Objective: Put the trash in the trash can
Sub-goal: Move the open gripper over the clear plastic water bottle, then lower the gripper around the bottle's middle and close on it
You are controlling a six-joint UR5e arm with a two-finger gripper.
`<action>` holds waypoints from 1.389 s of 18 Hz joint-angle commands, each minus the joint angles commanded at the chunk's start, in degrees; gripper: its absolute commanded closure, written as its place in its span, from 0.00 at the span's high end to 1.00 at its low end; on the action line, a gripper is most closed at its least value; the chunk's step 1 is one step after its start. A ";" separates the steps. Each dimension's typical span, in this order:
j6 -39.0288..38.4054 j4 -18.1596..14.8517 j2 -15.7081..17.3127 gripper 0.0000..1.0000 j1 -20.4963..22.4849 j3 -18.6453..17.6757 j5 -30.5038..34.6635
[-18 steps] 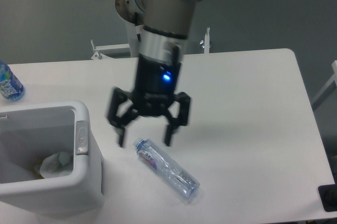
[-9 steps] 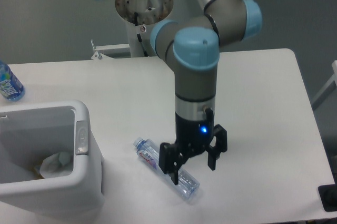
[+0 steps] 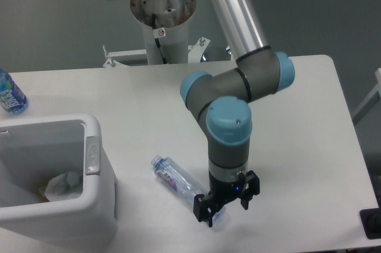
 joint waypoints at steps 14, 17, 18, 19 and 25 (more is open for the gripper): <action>0.00 -0.17 -3.08 1.00 -1.84 -0.17 1.94; -0.09 -0.35 -3.43 1.00 -2.20 -0.96 2.47; -0.09 -0.26 -3.43 1.00 -2.29 -1.05 2.82; -0.26 -0.18 -3.61 1.00 -2.29 -1.05 2.82; -0.53 -0.09 -4.40 1.00 -2.99 -1.32 3.96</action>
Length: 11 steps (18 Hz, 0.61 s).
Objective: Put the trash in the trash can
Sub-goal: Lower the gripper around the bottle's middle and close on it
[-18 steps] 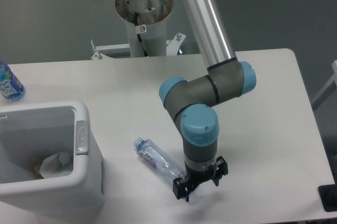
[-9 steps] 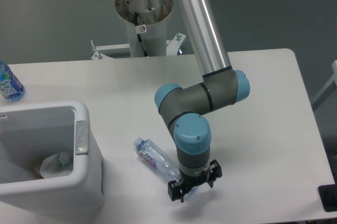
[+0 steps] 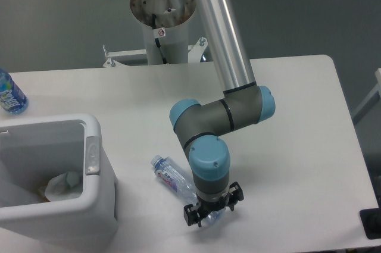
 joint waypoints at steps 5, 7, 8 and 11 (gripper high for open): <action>0.00 0.00 0.09 0.93 0.00 -0.70 0.53; 0.09 0.00 0.09 0.89 0.00 -0.79 0.61; 0.26 0.00 0.09 0.87 0.00 -0.97 0.62; 0.53 0.09 0.53 0.79 0.00 -1.41 0.97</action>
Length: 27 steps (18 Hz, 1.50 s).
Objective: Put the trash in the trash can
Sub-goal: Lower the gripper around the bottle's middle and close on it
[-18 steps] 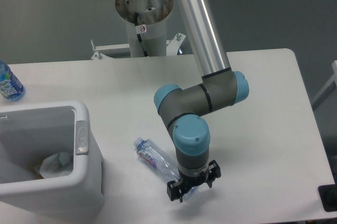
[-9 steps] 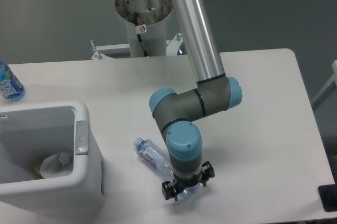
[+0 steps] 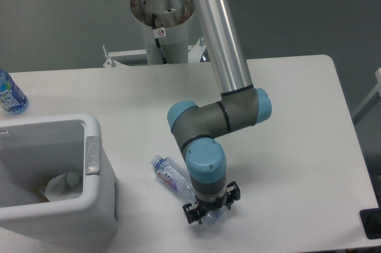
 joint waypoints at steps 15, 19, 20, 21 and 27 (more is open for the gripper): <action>0.18 -0.09 0.70 0.59 -0.09 -0.09 -0.09; 0.18 -0.18 0.88 0.55 -0.09 -0.26 -0.09; 0.26 -0.18 0.88 0.54 -0.09 -0.26 0.00; 0.79 -0.18 0.88 0.51 -0.09 -0.44 0.00; 1.93 -0.18 1.32 0.49 -0.09 -1.14 0.00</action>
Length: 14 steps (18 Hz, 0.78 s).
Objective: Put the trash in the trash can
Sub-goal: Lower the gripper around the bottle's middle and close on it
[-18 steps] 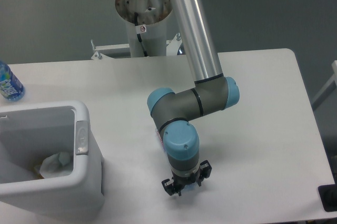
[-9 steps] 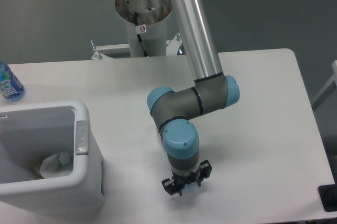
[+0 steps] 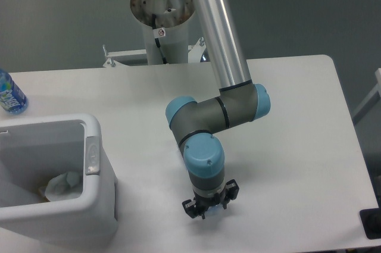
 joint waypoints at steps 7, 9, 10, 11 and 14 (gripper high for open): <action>2.46 -0.17 1.05 0.39 0.00 0.09 -0.17; 2.64 -0.18 1.05 0.39 0.00 0.09 -0.18; 2.64 -0.18 1.14 0.39 0.00 0.00 -0.18; 2.64 -0.18 1.23 0.39 0.00 0.00 -0.18; 2.64 0.00 1.41 0.39 0.00 0.35 -0.09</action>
